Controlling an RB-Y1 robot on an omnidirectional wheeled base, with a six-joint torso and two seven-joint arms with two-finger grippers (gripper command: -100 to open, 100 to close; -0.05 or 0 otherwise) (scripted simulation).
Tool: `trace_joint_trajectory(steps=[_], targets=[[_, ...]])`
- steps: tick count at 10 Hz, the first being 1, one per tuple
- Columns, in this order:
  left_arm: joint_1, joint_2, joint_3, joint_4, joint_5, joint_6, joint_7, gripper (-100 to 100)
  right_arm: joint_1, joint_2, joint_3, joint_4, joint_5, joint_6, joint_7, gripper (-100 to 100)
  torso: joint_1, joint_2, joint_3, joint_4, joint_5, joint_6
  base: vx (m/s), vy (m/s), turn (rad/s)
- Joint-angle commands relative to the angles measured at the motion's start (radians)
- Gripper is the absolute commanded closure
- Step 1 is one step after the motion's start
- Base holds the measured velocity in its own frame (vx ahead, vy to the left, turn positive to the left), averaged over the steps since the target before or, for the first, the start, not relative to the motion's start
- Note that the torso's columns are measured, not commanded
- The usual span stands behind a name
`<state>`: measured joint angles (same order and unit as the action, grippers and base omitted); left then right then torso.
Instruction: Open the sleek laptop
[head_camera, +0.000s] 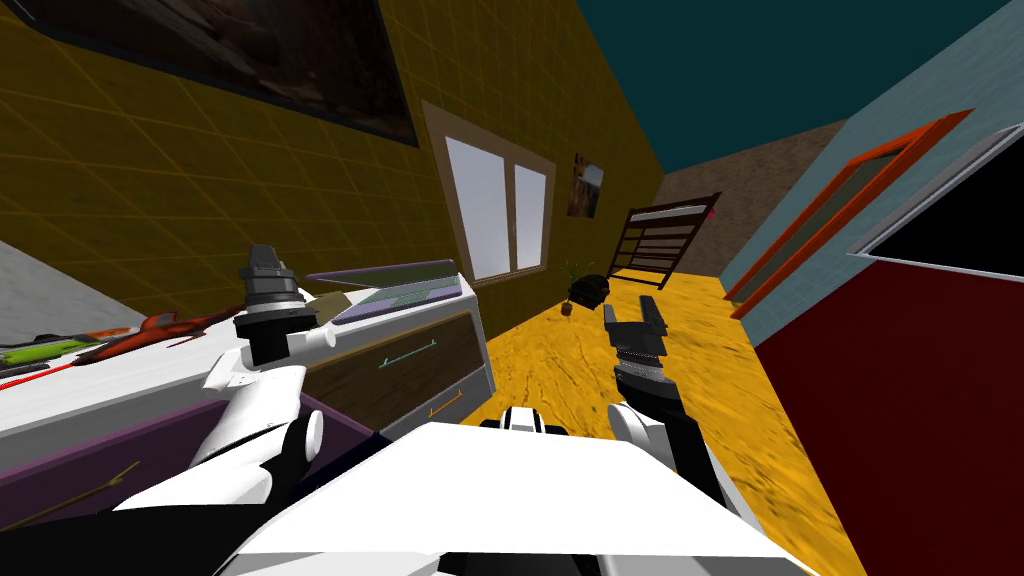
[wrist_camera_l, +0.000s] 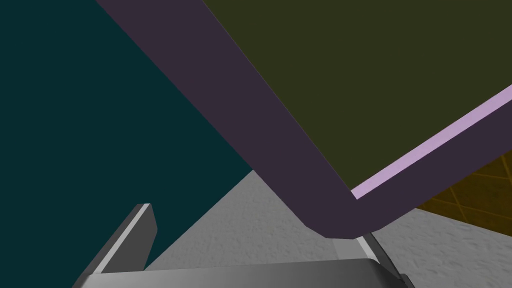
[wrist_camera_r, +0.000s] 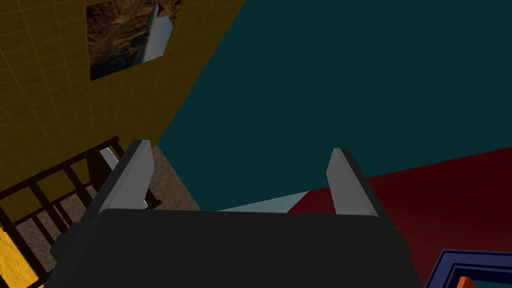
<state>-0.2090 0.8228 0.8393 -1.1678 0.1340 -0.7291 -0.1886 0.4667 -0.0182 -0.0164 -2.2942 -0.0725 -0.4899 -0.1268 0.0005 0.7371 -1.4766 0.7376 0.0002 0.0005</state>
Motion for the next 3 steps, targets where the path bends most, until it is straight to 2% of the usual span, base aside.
trace_joint_trajectory(steps=[1, 3], targets=[[0.000, 0.000, 0.000, 0.000, 0.000, 0.000, 0.000, 0, 0.000, 0.000, 0.000, 0.000, 0.000, 0.000, 0.000, 0, 0.000, 0.000, 0.000, 0.000, 0.000, 0.000, 0.000, 0.000, 0.000], [0.000, 0.000, 0.000, 0.000, 0.000, 0.000, 0.000, 0, 0.000, 0.000, 0.000, 0.000, 0.000, 0.000, 0.000, 0, 0.000, 0.001, 0.000, 0.000, 0.000, 0.000, 0.000, 0.000, 0.000]])
